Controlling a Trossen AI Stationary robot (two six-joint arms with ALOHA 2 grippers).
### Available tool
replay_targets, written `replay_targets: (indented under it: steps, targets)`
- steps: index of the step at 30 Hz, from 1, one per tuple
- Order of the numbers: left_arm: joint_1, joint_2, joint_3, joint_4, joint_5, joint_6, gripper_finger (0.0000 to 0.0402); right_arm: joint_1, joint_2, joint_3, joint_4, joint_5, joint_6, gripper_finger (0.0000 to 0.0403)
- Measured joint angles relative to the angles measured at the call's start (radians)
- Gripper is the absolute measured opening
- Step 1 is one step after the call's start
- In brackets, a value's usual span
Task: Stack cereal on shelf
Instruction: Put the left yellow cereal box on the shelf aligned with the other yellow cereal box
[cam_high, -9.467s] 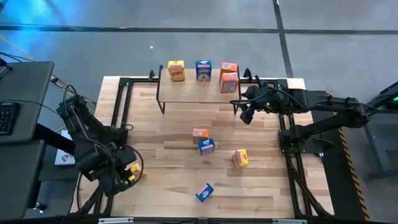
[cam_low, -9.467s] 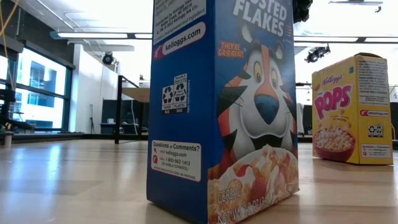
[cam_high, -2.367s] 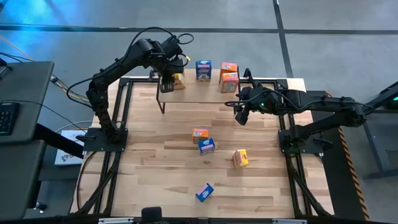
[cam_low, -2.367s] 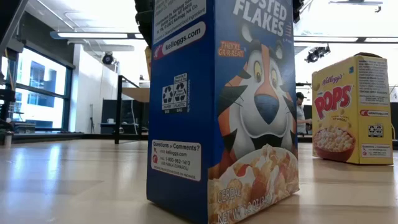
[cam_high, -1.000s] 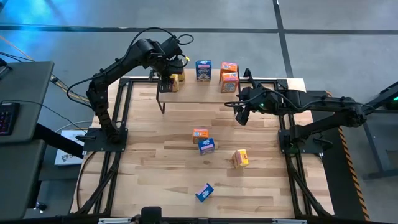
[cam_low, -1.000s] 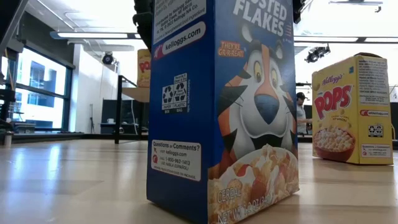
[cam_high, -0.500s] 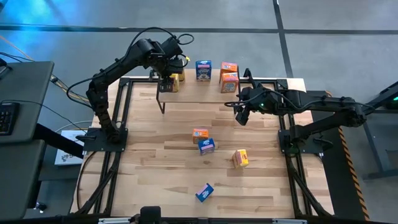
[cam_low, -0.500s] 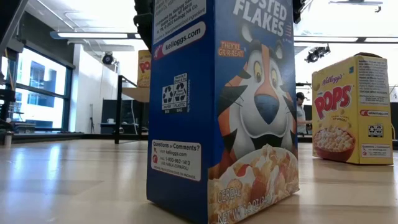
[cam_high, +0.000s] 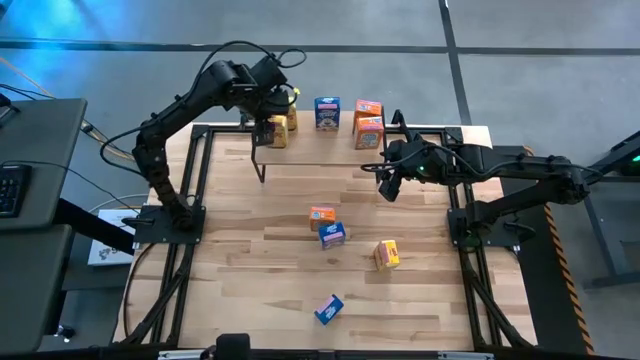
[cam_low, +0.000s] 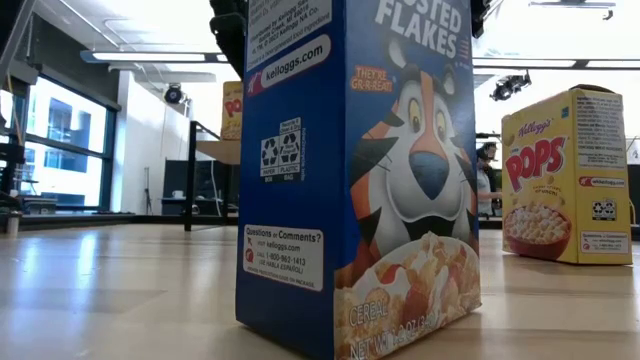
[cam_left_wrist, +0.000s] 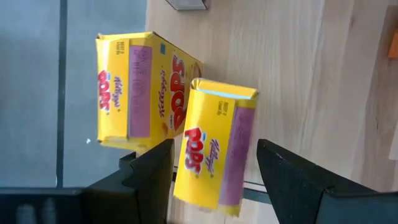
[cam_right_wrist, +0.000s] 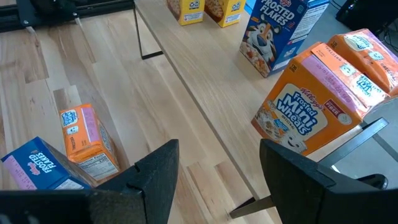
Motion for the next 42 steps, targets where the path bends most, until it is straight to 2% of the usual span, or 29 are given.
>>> replay_targets:
  steps: [16, 23, 31, 42]
  targets:
    - [0.0, -0.159, 0.0, -0.011, 0.0, -0.101, 0.0221, 0.0, 0.0, 0.0, 0.0, 0.0, 0.0, 0.0217]
    - [0.0, -0.255, -0.029, -0.019, 0.064, -0.221, 0.0221, 0.0, 0.0, 0.0, 0.0, 0.0, 0.0, 0.0217]
    - [0.001, -0.394, -0.263, 0.037, 0.057, -0.287, 0.0221, 0.0, 0.0, 0.0, 0.0, 0.0, 0.0, 0.0217]
    - [0.0, -0.549, -0.649, 0.29, 0.026, -0.282, 0.0221, 0.0, 0.0, 0.0, -0.019, 0.0, 0.029, 0.0217]
